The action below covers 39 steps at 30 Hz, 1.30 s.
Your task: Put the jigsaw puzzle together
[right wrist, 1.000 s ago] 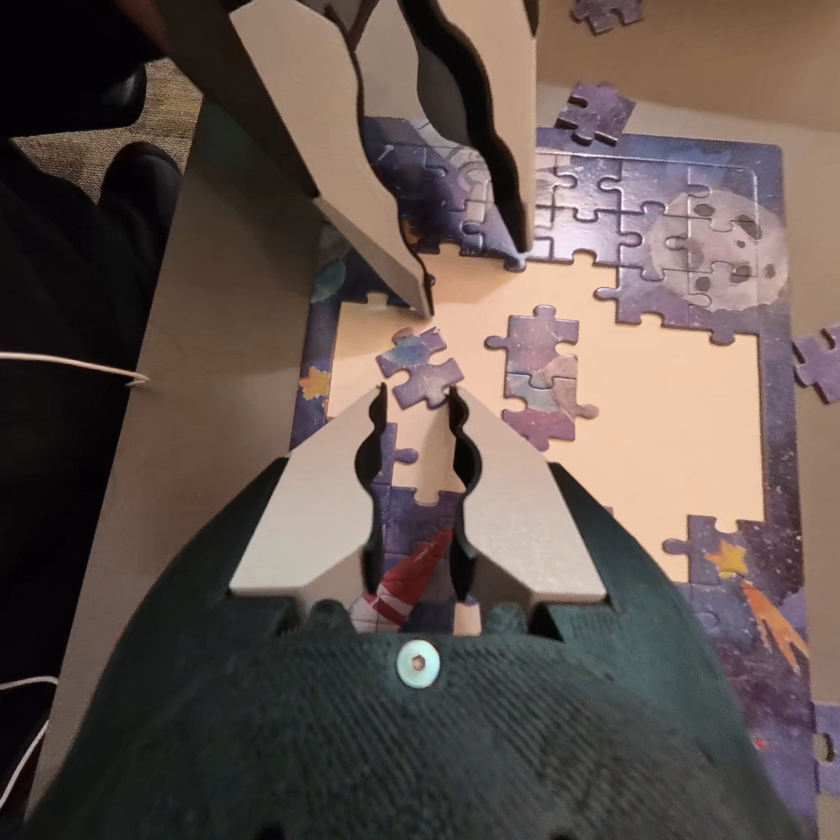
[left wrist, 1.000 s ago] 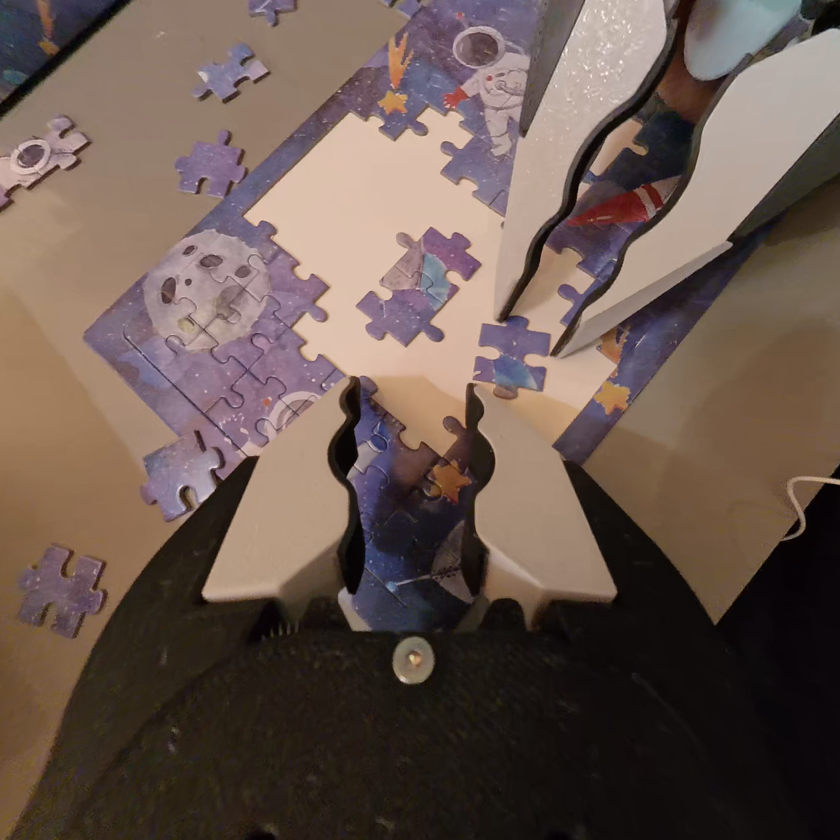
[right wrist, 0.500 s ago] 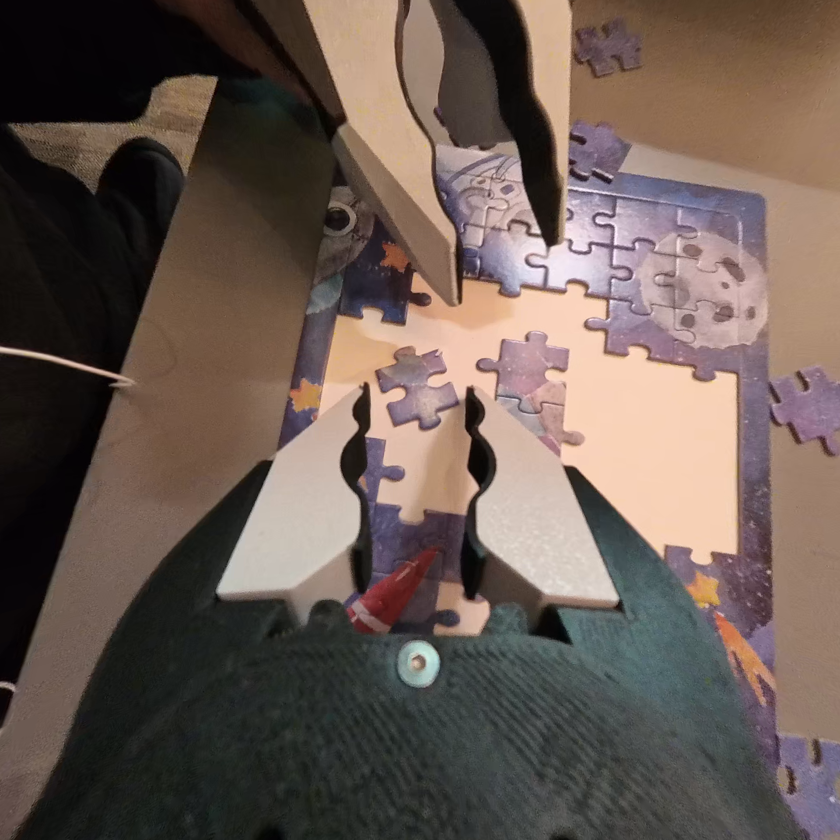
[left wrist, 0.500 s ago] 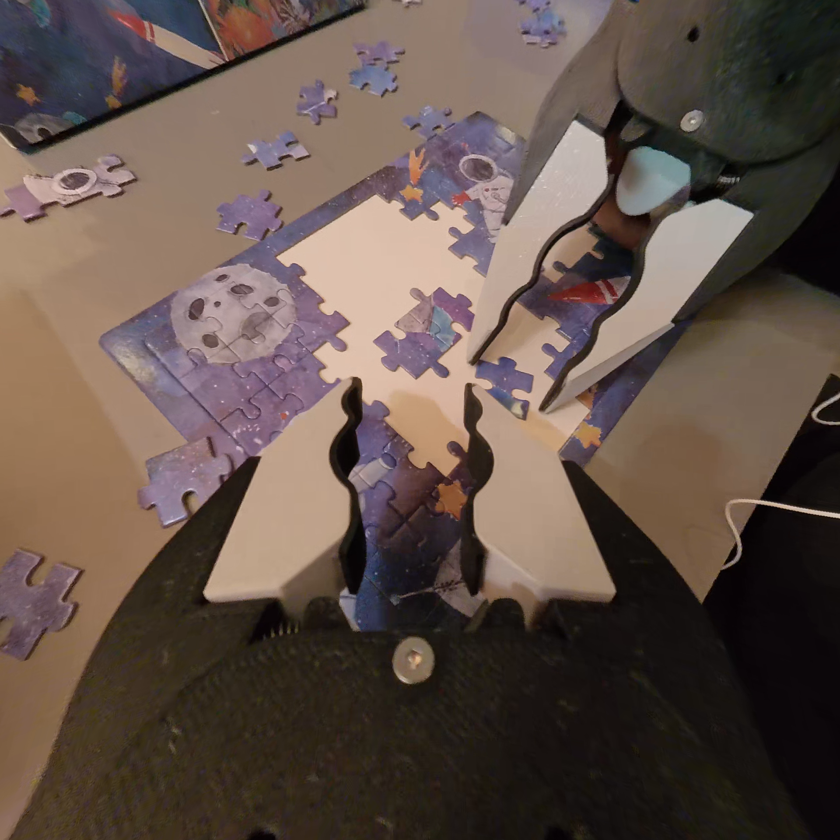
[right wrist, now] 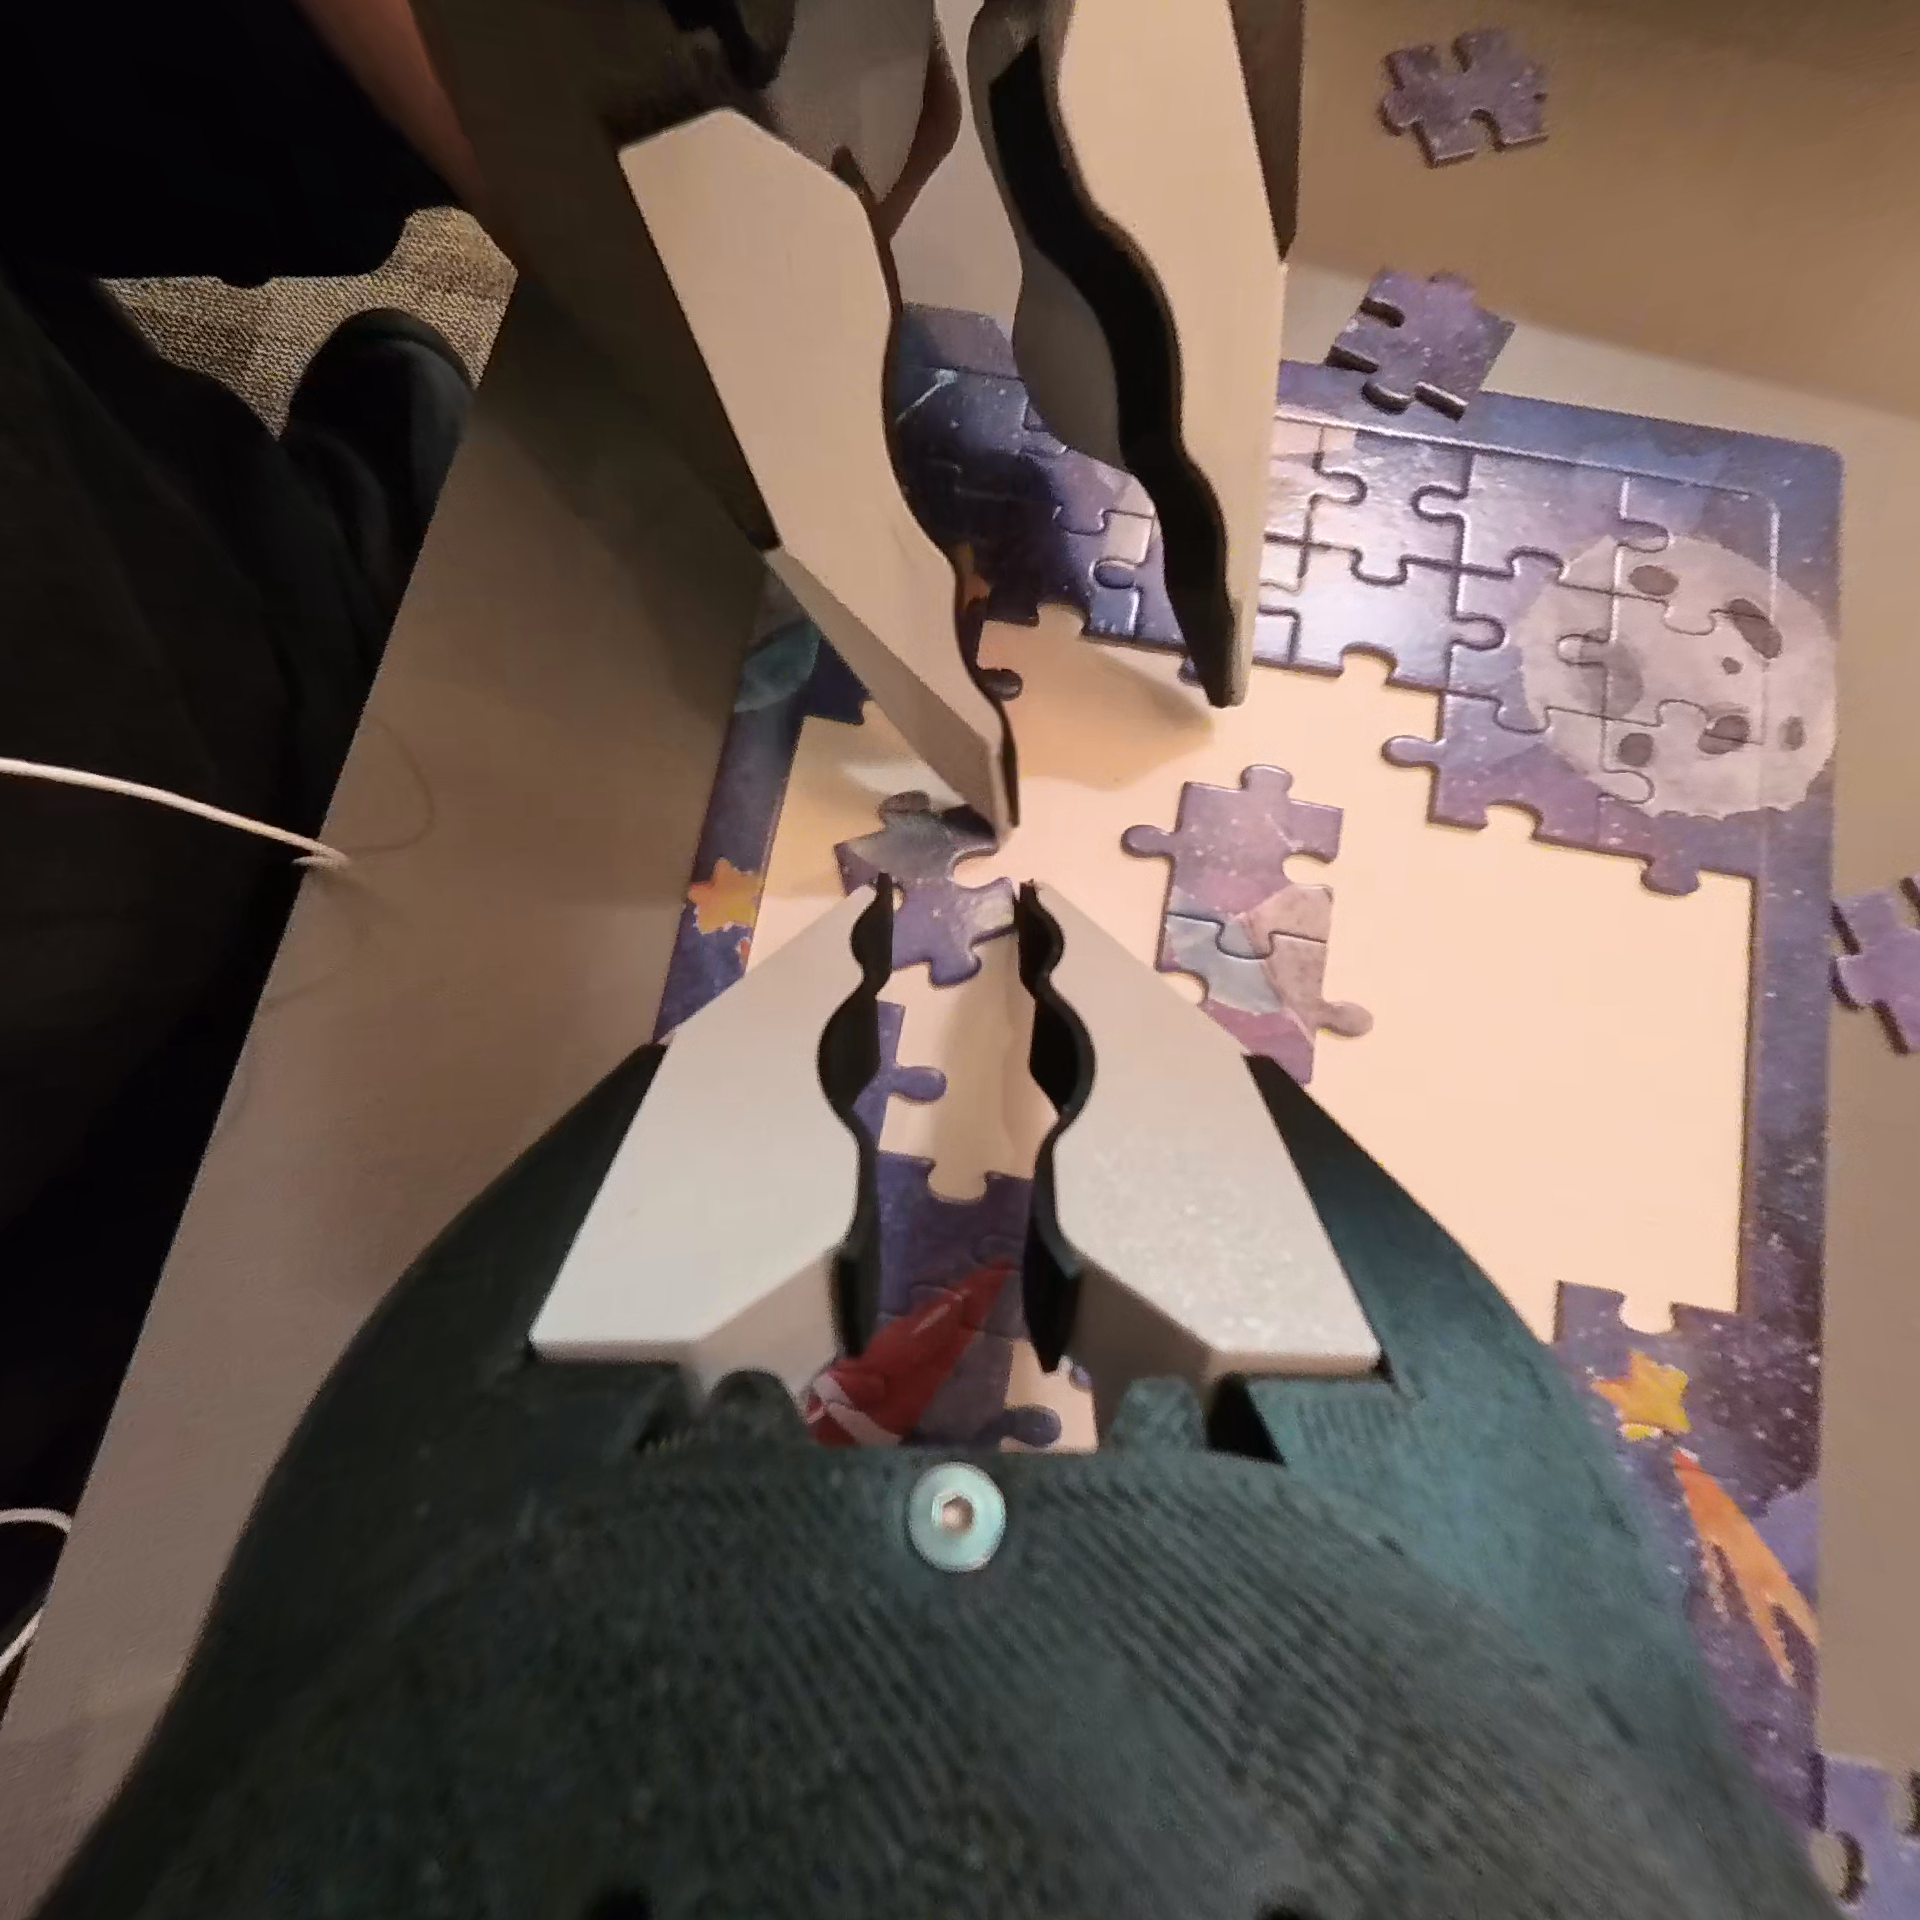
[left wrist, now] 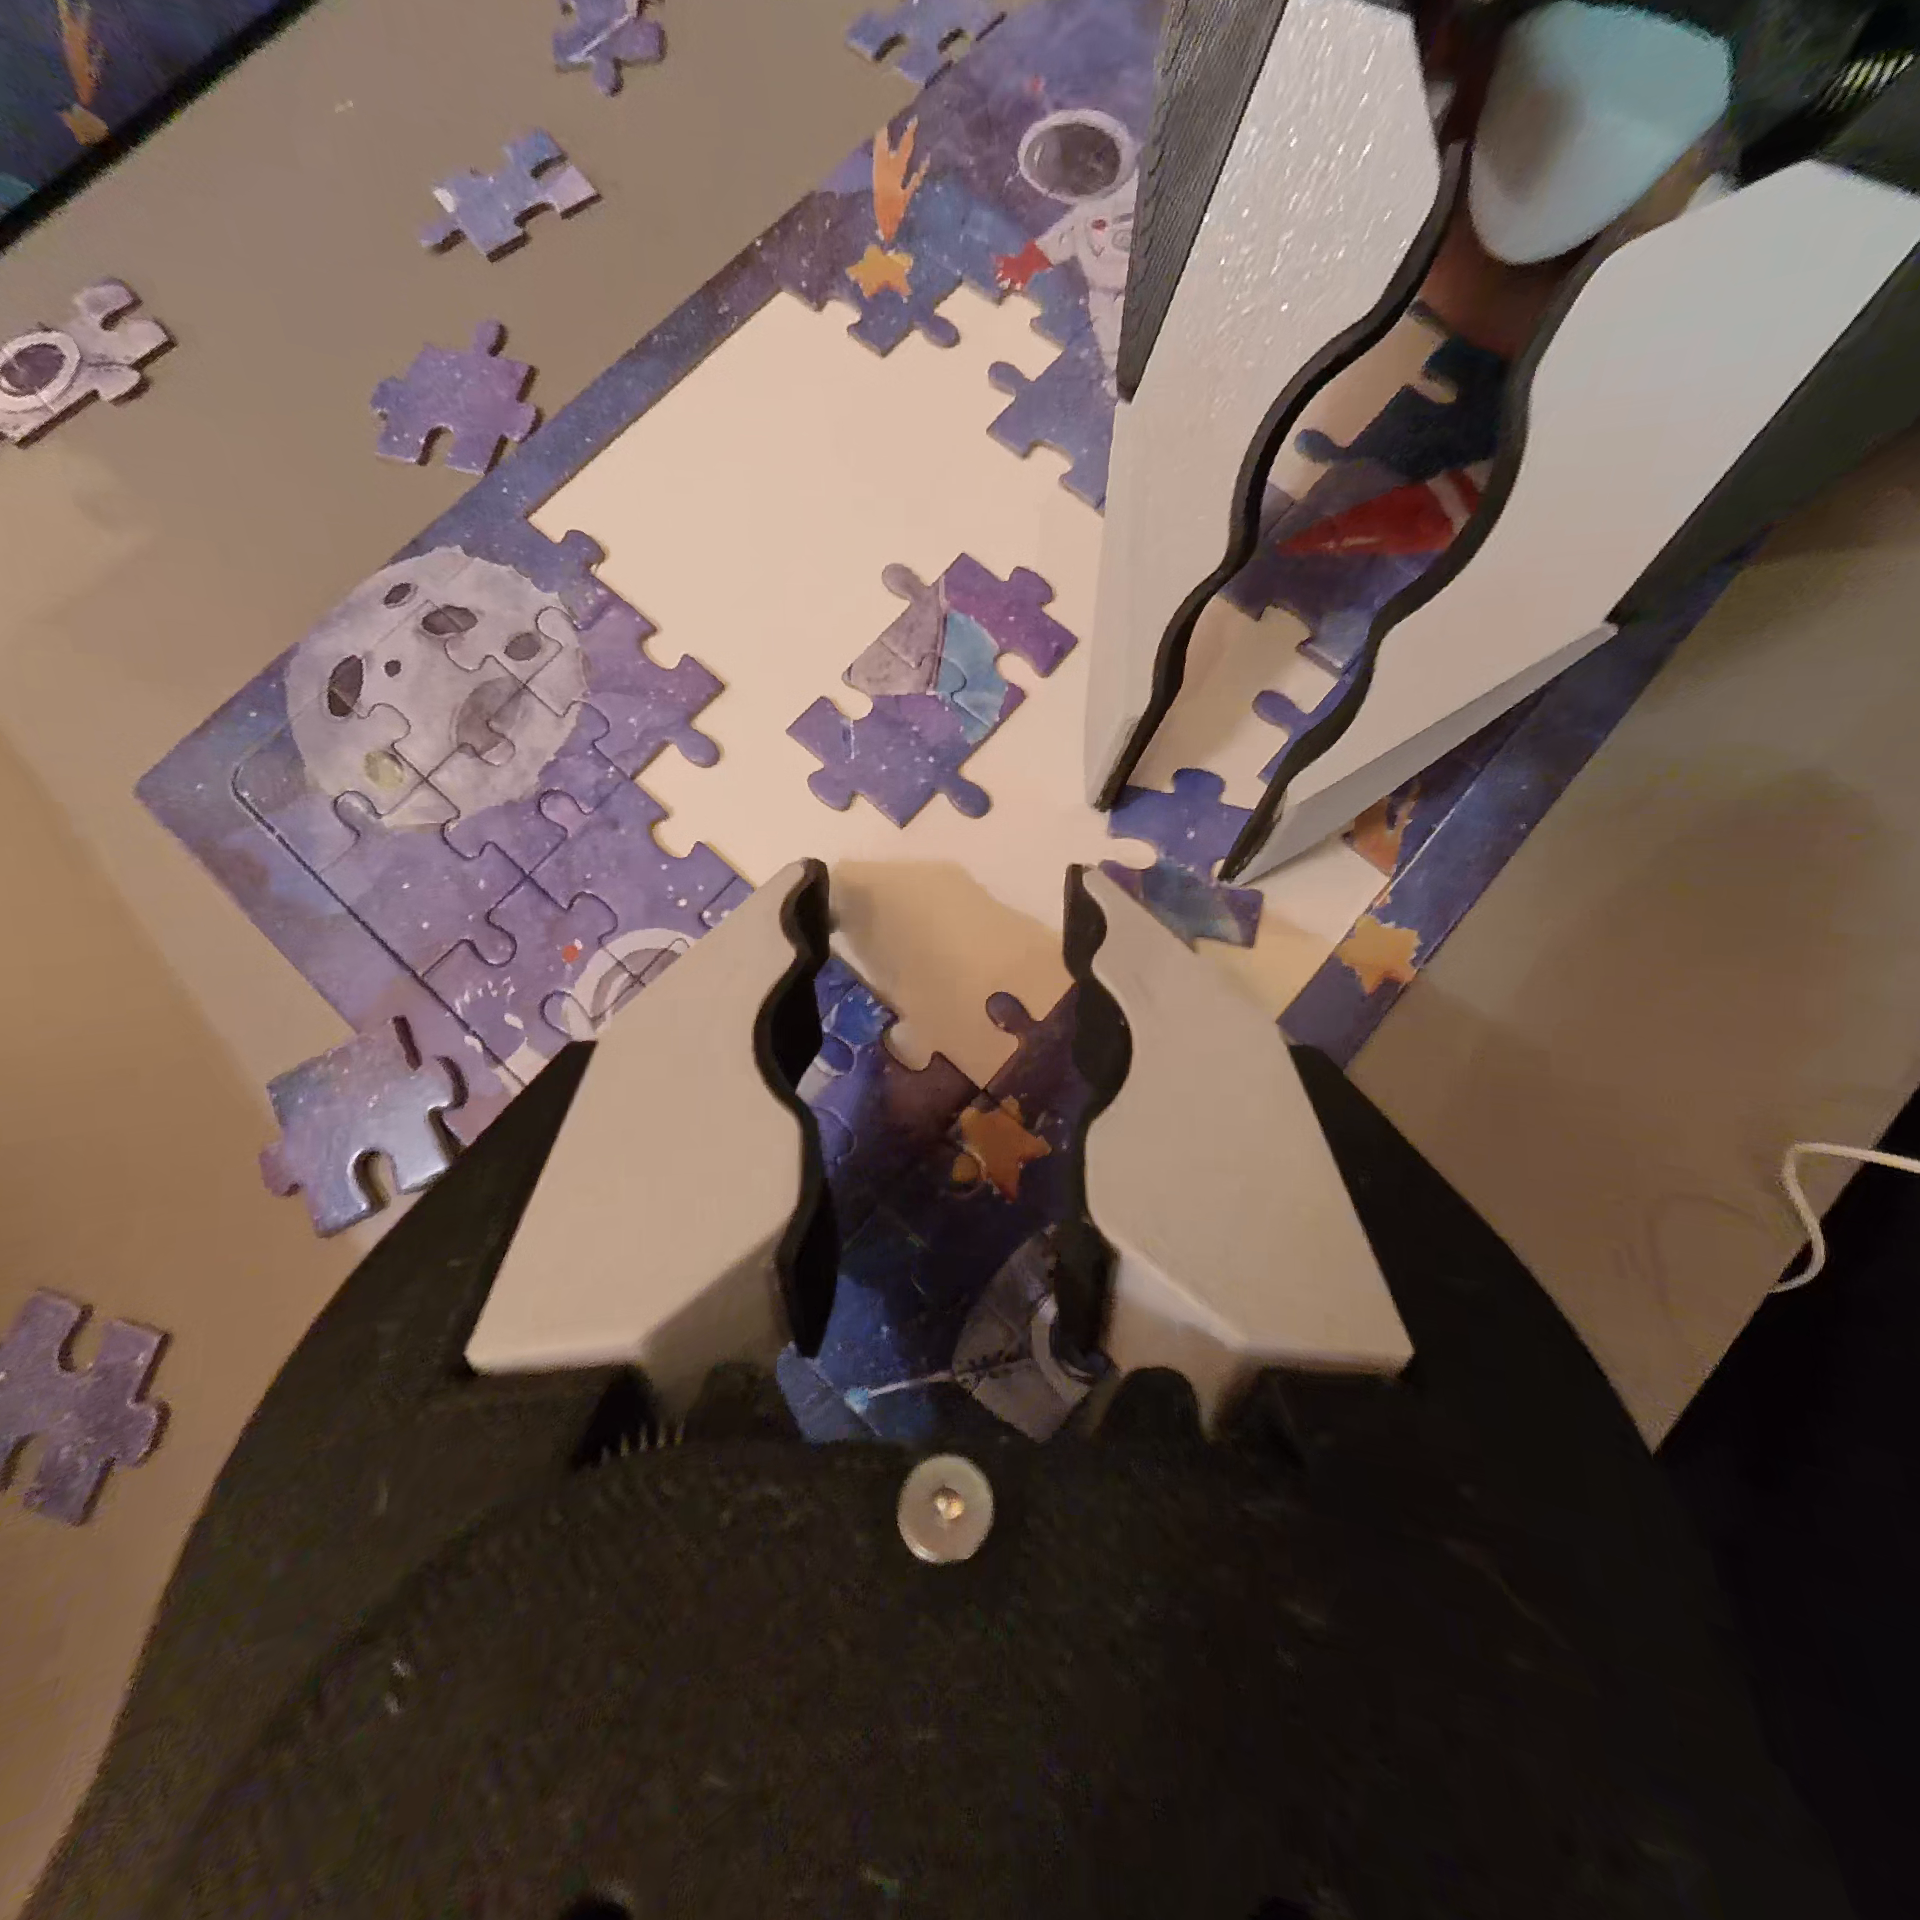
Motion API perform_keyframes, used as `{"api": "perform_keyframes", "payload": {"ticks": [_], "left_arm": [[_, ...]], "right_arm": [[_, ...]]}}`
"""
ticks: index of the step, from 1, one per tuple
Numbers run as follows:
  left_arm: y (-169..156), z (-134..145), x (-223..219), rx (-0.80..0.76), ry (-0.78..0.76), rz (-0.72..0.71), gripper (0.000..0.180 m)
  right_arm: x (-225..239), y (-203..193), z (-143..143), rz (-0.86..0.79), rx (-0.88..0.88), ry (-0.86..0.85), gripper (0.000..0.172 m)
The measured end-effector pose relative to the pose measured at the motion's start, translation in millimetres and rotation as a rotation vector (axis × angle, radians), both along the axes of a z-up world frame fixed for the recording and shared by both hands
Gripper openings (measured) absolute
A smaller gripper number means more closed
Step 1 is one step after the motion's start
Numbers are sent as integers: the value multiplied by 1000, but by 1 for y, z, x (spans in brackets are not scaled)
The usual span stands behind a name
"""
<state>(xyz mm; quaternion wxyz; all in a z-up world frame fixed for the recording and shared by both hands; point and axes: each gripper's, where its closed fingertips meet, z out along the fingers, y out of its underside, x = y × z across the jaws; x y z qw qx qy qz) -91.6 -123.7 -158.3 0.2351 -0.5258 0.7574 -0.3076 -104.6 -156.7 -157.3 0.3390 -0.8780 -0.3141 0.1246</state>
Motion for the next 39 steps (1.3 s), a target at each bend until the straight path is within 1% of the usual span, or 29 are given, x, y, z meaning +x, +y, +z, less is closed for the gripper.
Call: {"api": "perform_keyframes", "payload": {"ticks": [6,10,11,12,13,15,16,20,24,28,30,33,37,39], "left_arm": [[12,4,-2,-4,-3,39,41],[-6,10,-3,-113,-12,-23,47],[-7,8,-3,-105,1,-25,48],[-5,3,-4,-71,19,-20,48],[-1,-1,-5,-32,33,-15,51],[2,1,-4,-20,27,7,44],[5,0,-4,-10,34,16,45],[5,0,-5,-28,36,20,44],[7,0,-4,-13,35,31,43],[17,2,-3,14,20,72,36],[16,3,-3,-8,14,68,36],[3,7,-4,-88,11,19,41],[4,5,-5,-64,18,17,42],[3,8,-5,-88,8,17,42]], "right_arm": [[0,0,0,-8,1,5,22],[0,0,0,-12,3,4,22],[0,0,0,-13,3,4,22],[0,0,0,-13,2,3,22],[0,0,0,-14,2,2,22],[0,0,0,-15,2,1,22],[0,0,0,-16,2,1,22],[0,0,0,-15,2,-1,22],[0,0,0,-14,0,-4,21],[0,0,0,-17,4,-7,20],[0,0,0,-21,7,-4,21],[0,0,0,-24,8,-1,21],[0,0,0,-23,9,-6,21],[0,0,0,-23,11,-5,20]]}}
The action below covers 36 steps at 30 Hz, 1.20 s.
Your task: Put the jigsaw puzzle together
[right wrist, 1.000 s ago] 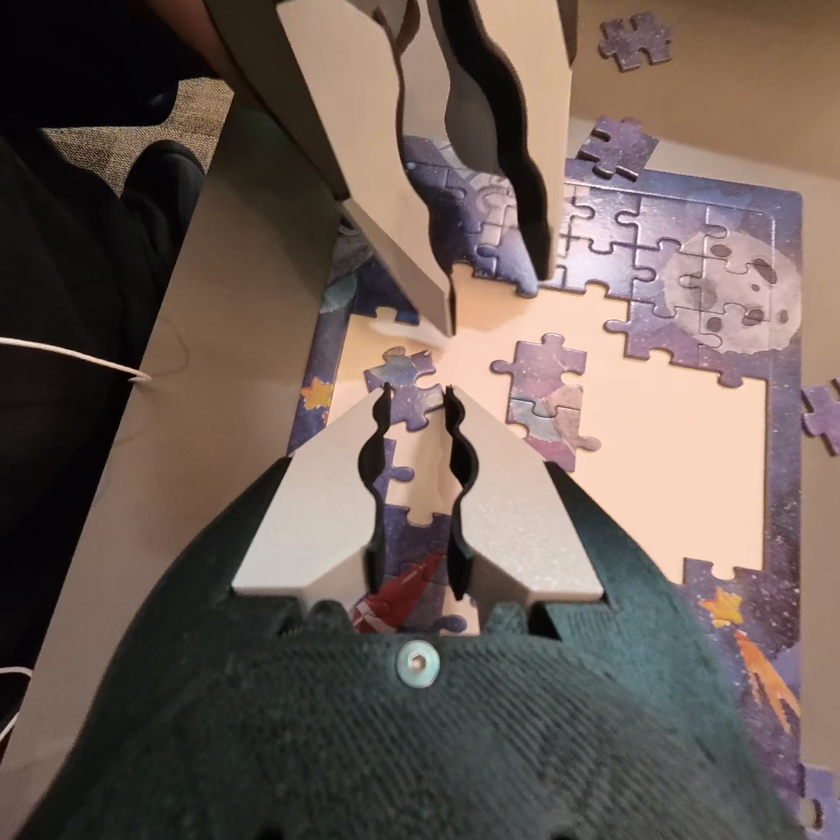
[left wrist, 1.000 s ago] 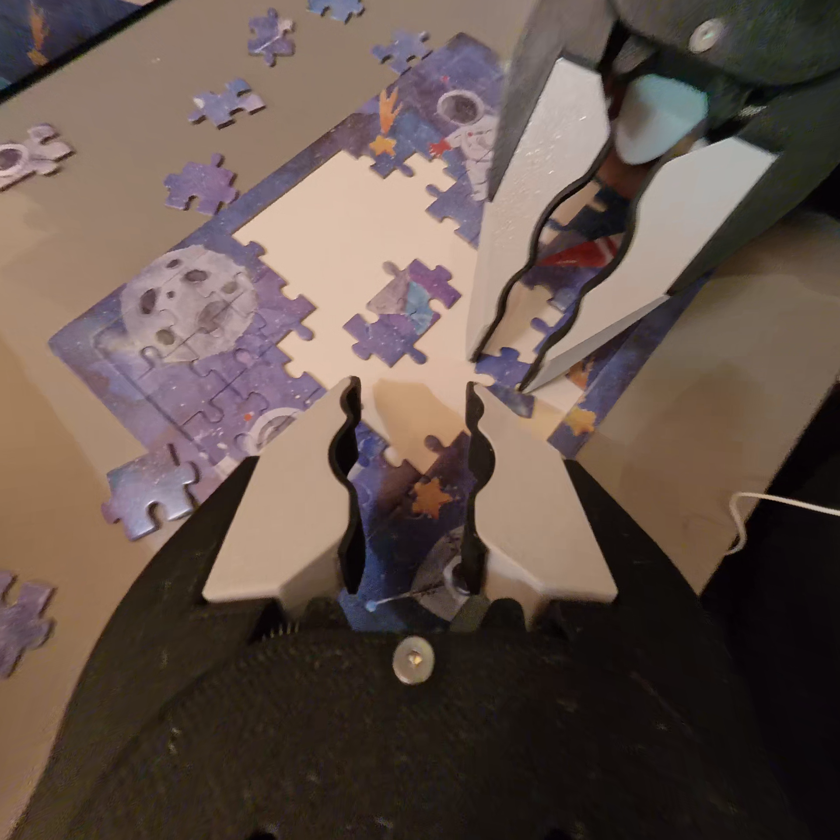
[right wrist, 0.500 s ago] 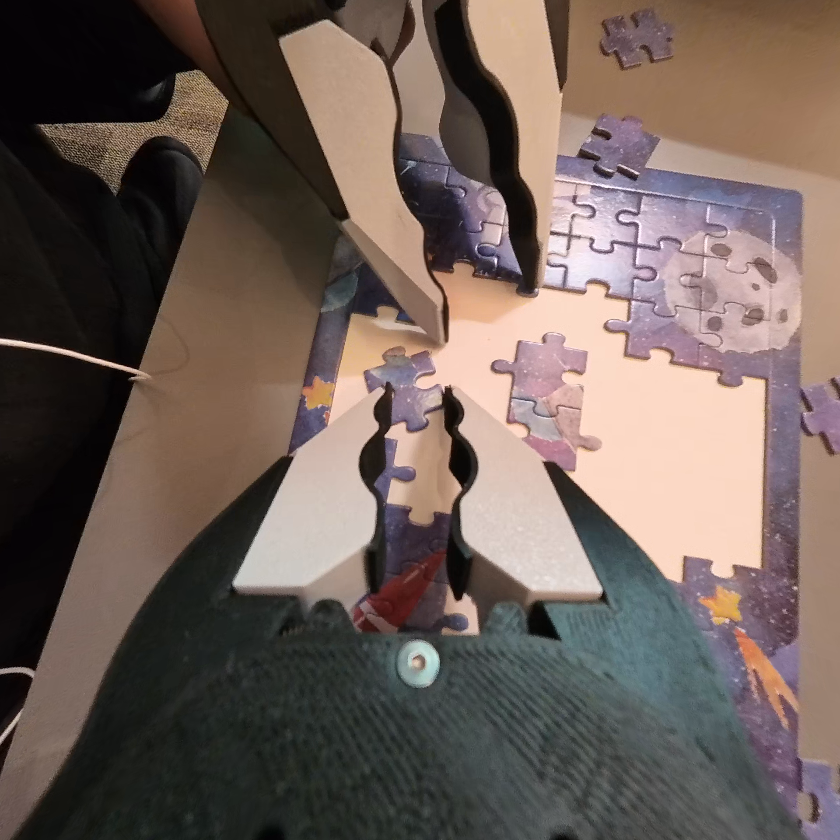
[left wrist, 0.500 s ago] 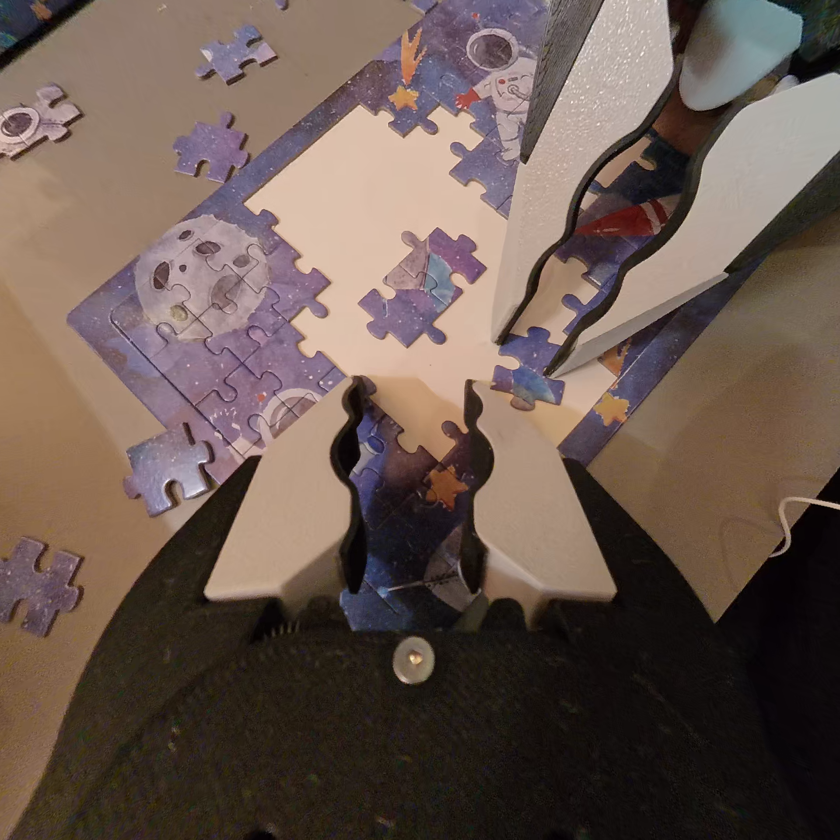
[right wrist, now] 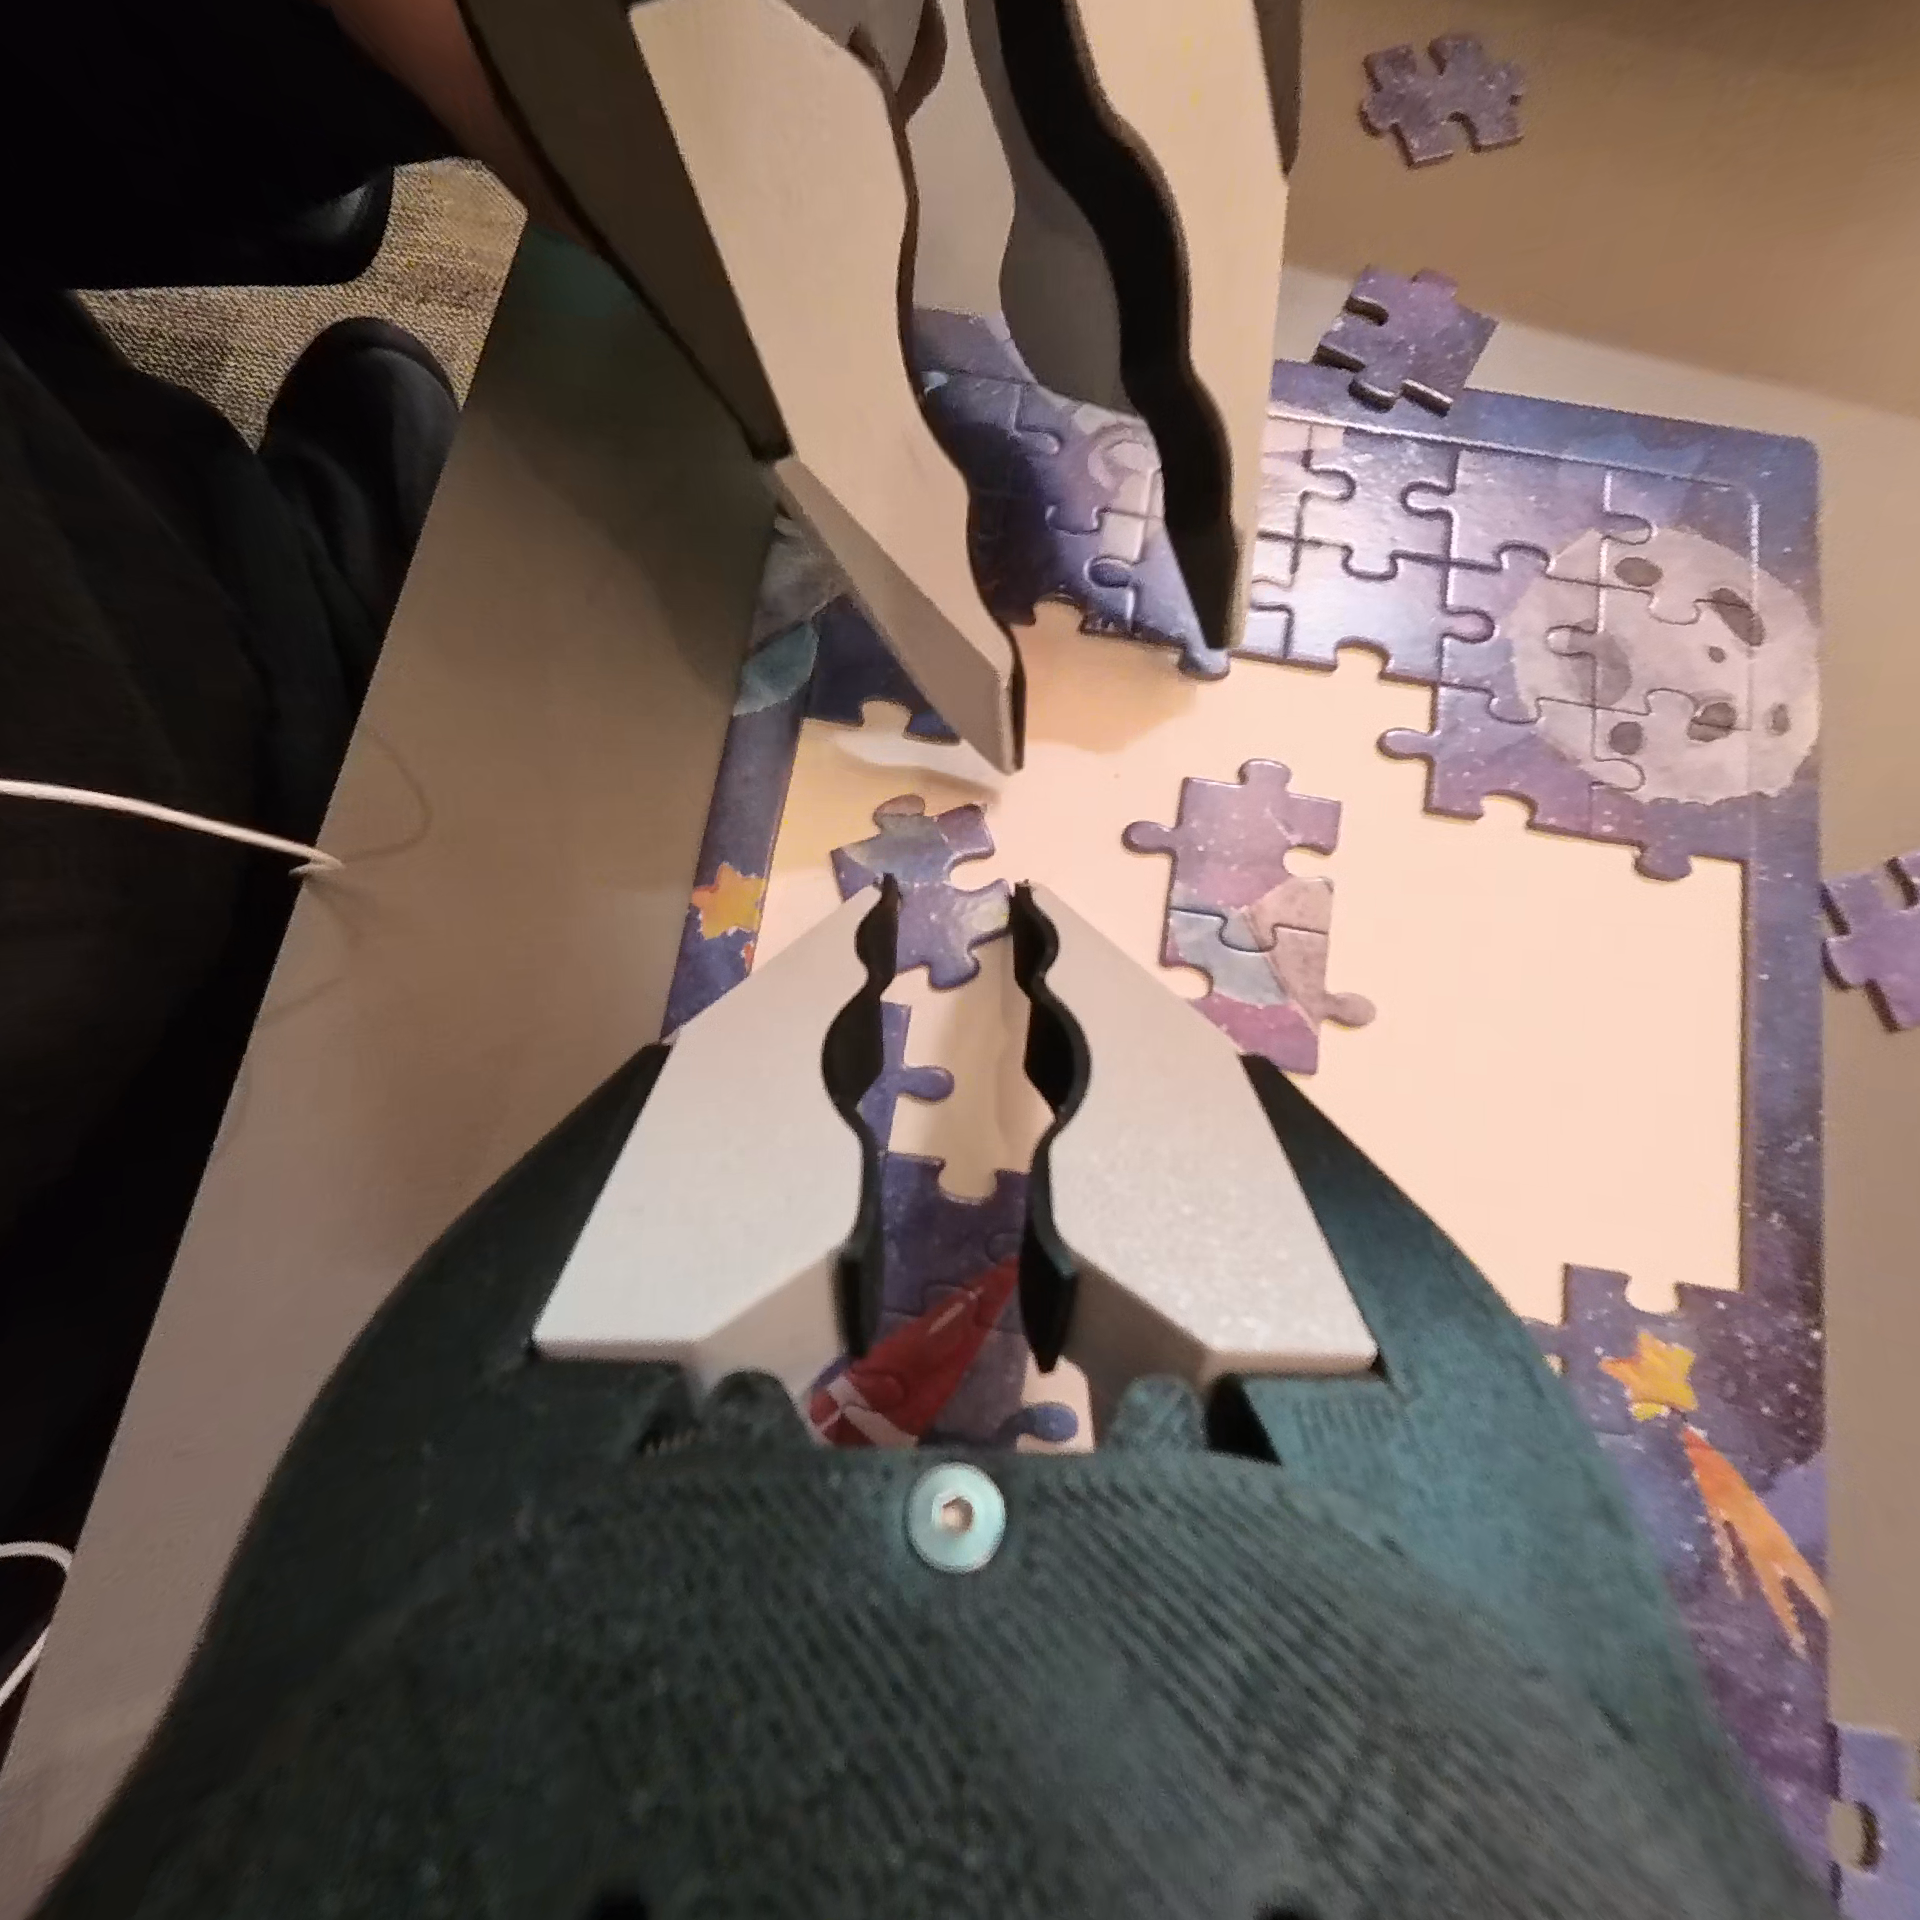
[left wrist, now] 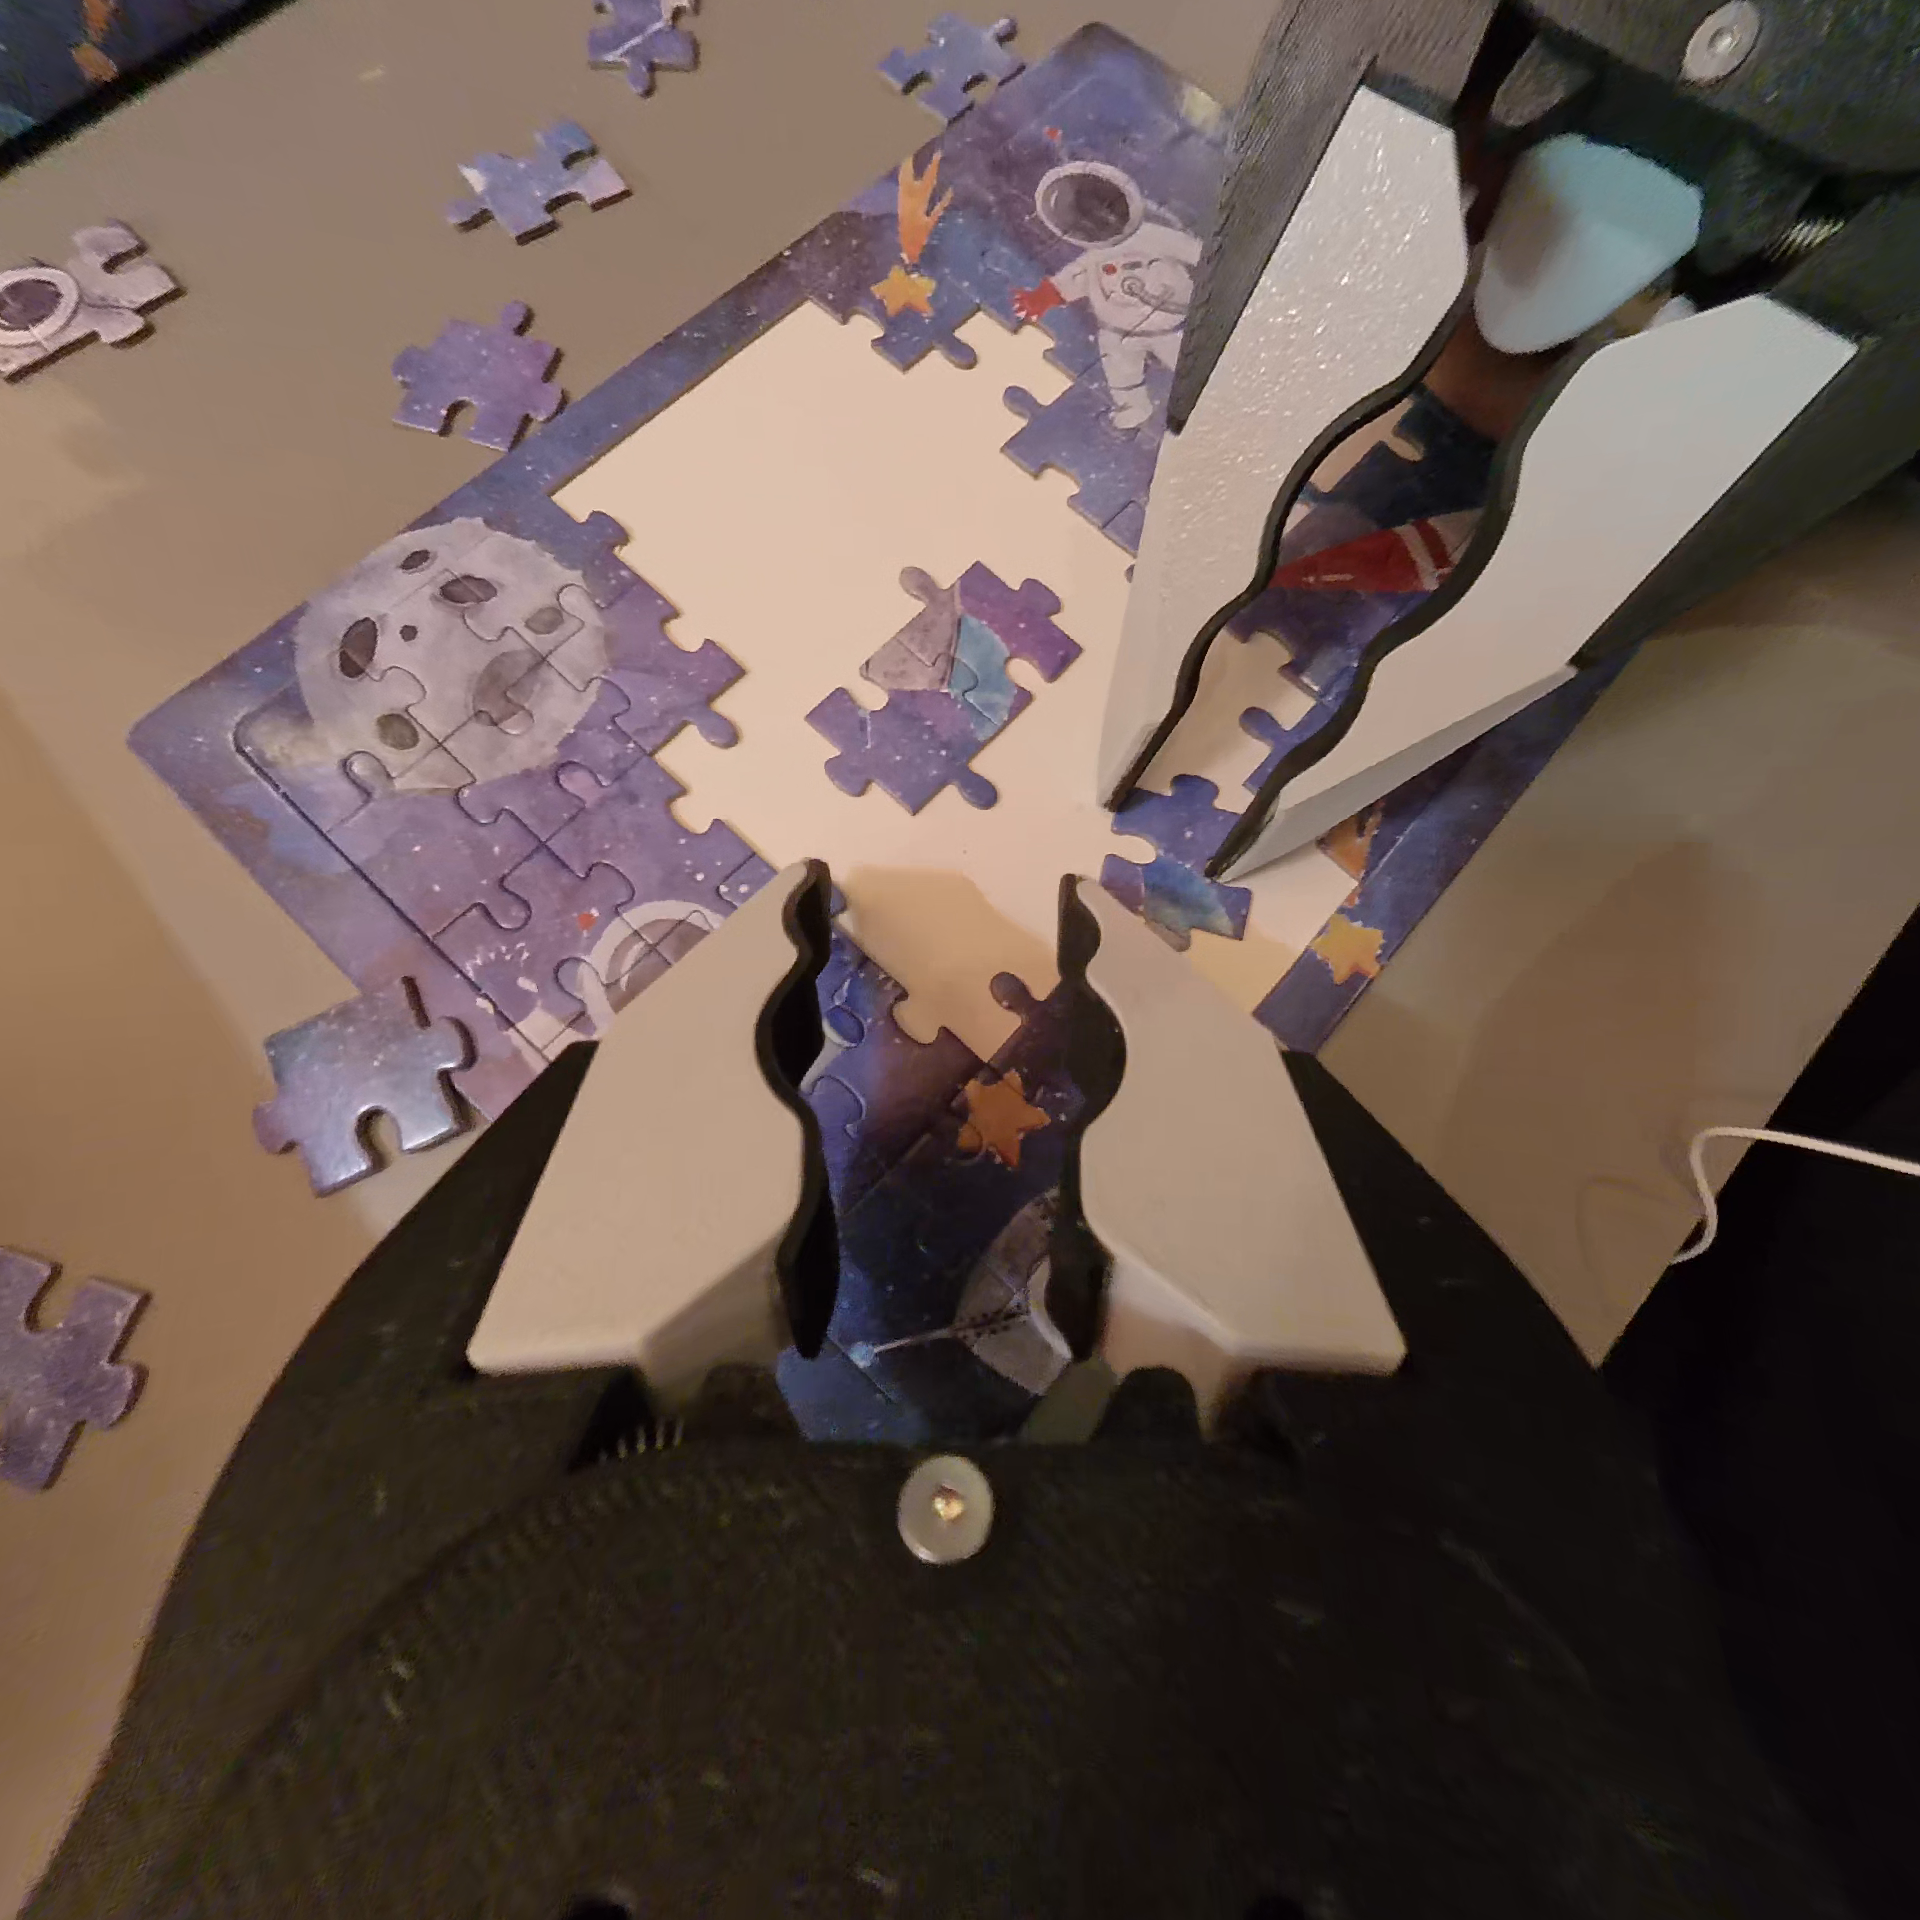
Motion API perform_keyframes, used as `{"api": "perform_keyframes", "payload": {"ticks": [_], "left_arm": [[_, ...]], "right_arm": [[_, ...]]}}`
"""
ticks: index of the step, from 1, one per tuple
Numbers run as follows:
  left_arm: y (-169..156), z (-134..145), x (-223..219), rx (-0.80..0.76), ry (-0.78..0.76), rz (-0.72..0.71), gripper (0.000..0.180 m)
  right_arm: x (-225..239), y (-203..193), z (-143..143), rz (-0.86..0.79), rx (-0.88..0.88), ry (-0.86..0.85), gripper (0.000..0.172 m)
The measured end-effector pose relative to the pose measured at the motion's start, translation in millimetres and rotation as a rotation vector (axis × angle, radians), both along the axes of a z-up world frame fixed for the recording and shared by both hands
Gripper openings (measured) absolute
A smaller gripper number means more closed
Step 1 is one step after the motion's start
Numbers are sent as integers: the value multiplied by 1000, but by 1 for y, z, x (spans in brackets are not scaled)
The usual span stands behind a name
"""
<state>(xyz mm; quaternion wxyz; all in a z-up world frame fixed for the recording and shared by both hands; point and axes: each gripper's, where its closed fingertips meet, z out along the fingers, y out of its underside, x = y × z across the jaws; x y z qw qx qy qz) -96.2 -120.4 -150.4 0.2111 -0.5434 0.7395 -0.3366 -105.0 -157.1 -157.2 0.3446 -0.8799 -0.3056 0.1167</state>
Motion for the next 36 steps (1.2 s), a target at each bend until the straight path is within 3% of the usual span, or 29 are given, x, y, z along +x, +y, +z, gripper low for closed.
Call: {"api": "perform_keyframes", "payload": {"ticks": [5,16,32,36], "left_arm": [[-19,2,-7,-107,28,-86,33],[-34,-6,-10,-135,83,-133,0],[-26,4,-6,-188,43,-89,0],[-27,-7,-6,-120,77,-92,8]], "right_arm": [[0,1,0,-6,4,6,20],[0,1,0,-5,10,4,20],[6,4,7,-32,71,-29,18],[8,3,9,-39,77,-28,18]]}}
